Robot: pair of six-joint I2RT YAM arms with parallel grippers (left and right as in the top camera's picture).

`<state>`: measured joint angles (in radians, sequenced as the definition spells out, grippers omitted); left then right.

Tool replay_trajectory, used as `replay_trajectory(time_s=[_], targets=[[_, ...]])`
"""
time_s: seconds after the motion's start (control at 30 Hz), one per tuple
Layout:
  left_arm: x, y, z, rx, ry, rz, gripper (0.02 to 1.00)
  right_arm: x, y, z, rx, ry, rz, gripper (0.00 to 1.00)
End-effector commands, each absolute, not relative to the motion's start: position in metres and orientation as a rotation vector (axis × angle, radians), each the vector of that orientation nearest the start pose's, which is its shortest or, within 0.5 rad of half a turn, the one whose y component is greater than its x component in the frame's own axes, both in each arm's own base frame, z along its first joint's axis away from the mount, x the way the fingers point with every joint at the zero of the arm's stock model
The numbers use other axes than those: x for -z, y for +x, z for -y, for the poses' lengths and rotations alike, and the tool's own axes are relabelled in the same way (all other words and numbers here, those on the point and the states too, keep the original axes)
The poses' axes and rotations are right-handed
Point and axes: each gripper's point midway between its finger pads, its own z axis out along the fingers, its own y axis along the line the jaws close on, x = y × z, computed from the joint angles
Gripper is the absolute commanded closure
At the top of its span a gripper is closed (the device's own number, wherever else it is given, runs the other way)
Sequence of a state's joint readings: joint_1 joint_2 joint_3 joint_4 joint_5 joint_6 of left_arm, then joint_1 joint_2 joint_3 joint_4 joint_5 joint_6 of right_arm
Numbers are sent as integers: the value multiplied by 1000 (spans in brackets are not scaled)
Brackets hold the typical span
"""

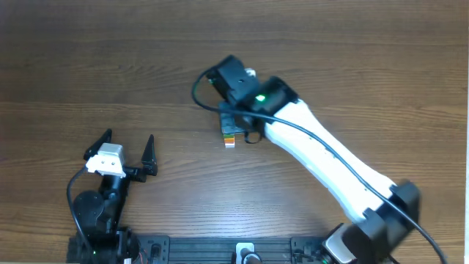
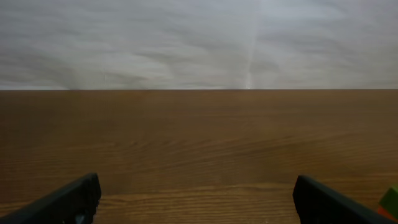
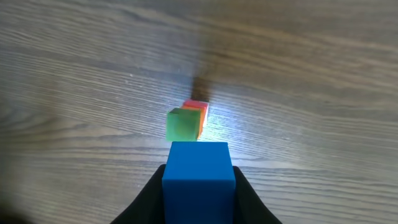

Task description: Stack Cubes

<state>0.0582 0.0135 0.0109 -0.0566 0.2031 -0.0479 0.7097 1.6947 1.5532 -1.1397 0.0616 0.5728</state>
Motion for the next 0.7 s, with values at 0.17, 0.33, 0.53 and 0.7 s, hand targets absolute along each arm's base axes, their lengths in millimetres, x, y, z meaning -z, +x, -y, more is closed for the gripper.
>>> replay_trajectory(time_s=[0.17, 0.33, 0.53, 0.7], targets=[[-161, 244, 23, 156, 91, -1627, 18, -121, 288, -260, -185, -153, -2983, 886], [-161, 244, 23, 156, 91, -1627, 20, -118, 286, -266, -196, -169, -2984, 884], [-161, 244, 23, 157, 92, -1627, 18, -118, 282, -269, -196, -186, -2984, 884], [-161, 244, 23, 156, 91, -1627, 18, -118, 283, -266, -168, -168, -2979, 879]])
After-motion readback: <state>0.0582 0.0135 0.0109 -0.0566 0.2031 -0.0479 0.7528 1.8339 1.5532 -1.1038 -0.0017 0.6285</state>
